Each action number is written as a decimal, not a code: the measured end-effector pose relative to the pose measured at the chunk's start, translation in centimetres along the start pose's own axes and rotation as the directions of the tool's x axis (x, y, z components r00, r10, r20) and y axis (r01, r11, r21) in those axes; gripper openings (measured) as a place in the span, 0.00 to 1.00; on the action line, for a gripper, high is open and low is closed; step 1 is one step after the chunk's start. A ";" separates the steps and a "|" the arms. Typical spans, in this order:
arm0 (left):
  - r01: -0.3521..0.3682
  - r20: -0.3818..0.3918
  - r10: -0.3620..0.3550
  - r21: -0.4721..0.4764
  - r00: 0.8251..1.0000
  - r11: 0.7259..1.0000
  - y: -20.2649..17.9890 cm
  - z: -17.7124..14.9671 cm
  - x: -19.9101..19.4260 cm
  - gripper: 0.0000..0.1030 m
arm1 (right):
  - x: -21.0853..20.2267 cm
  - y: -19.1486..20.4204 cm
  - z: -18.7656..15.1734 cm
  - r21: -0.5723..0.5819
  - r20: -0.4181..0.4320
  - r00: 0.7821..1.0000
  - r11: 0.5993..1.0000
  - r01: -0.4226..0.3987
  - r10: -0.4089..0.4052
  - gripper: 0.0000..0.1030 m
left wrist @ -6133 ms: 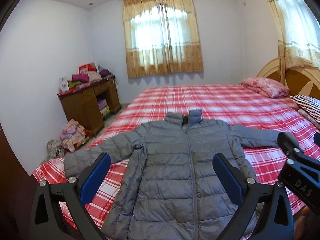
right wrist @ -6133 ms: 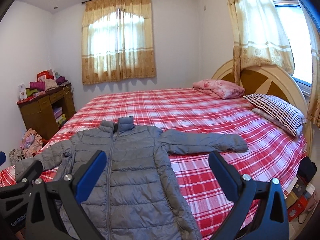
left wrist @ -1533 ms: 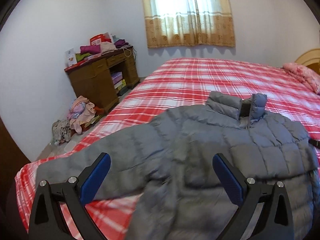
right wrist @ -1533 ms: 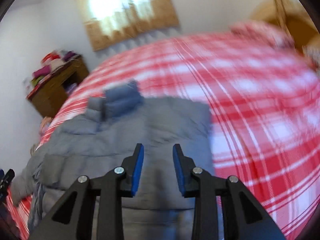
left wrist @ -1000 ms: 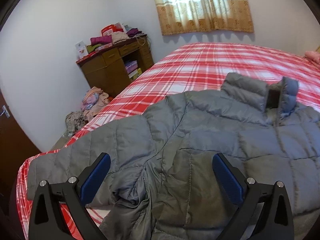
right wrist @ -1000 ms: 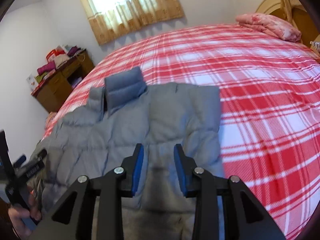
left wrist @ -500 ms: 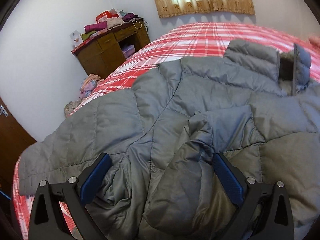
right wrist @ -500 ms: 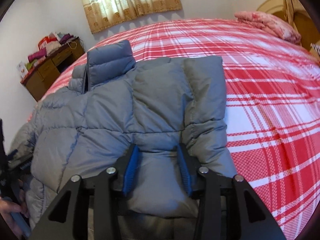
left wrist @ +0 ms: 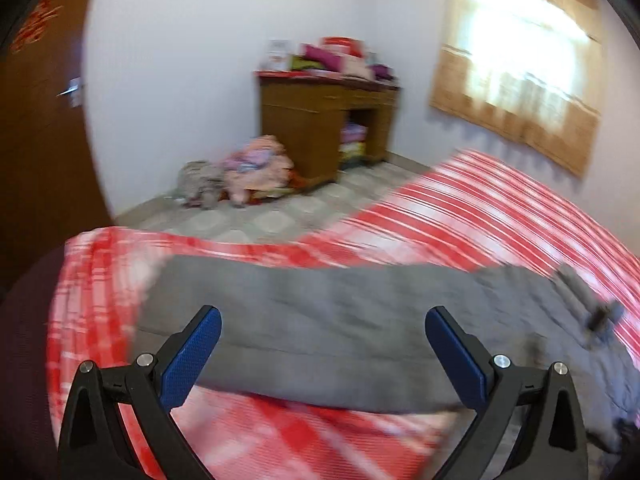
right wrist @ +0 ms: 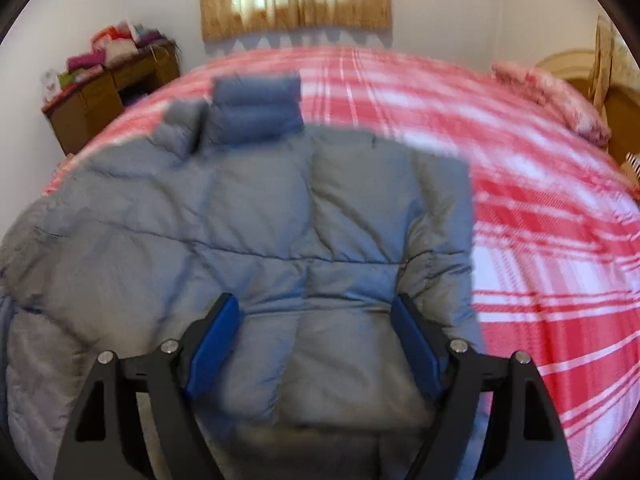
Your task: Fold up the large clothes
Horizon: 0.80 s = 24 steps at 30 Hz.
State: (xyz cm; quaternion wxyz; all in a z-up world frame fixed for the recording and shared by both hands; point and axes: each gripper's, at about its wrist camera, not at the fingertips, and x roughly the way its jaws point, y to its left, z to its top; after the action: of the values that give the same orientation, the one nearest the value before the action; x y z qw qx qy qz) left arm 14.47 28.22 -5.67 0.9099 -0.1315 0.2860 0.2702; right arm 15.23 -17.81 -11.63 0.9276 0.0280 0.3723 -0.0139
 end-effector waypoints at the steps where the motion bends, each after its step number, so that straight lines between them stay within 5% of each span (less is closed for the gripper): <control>1: -0.031 0.003 0.031 -0.018 1.000 0.999 1.5 0.0 0.1 0.99 | -1.6 0.2 -0.1 -0.003 0.030 1.000 1.000 -0.006 0.006 0.79; 6: -0.169 -0.076 0.155 -0.221 0.985 0.961 10.1 -0.2 2.9 0.99 | -8.2 1.5 -1.9 -0.035 0.091 0.995 0.999 -0.027 0.030 0.83; 11: -0.260 -0.179 0.215 -0.288 0.960 0.922 13.3 -2.1 5.8 0.99 | -13.0 2.3 -4.5 -0.077 0.110 0.993 0.996 -0.035 0.044 0.83; 18: -0.233 -0.263 0.153 -0.309 0.953 0.922 12.9 -3.7 9.3 0.99 | -15.6 1.1 -6.7 -0.064 0.093 0.996 0.998 -0.001 0.007 0.83; 20: -0.211 -0.242 0.136 -0.318 0.961 0.924 12.6 -4.2 9.5 0.91 | -16.1 1.0 -7.2 -0.064 0.092 0.996 0.998 0.023 -0.017 0.83; 21: -0.182 -0.237 0.106 -0.328 0.966 0.927 12.4 -4.5 9.6 0.78 | -16.3 0.8 -7.4 -0.059 0.093 0.995 0.998 0.036 -0.030 0.83; 23: -0.173 -0.223 0.102 -0.329 0.970 0.928 12.0 -4.5 9.6 0.71 | -16.6 0.4 -7.6 -0.041 0.091 0.995 0.998 0.037 -0.033 0.83; 24: -0.151 -0.213 0.083 -0.329 0.974 0.932 11.8 -4.5 9.6 0.59 | -16.7 0.3 -7.6 -0.034 0.092 0.995 0.999 0.037 -0.034 0.83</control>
State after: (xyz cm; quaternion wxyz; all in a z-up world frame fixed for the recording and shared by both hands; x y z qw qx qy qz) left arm 12.34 40.14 -15.93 0.8227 -0.2965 0.3297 0.3557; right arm -2.08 -16.97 -5.60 0.9436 0.0044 0.3300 -0.0251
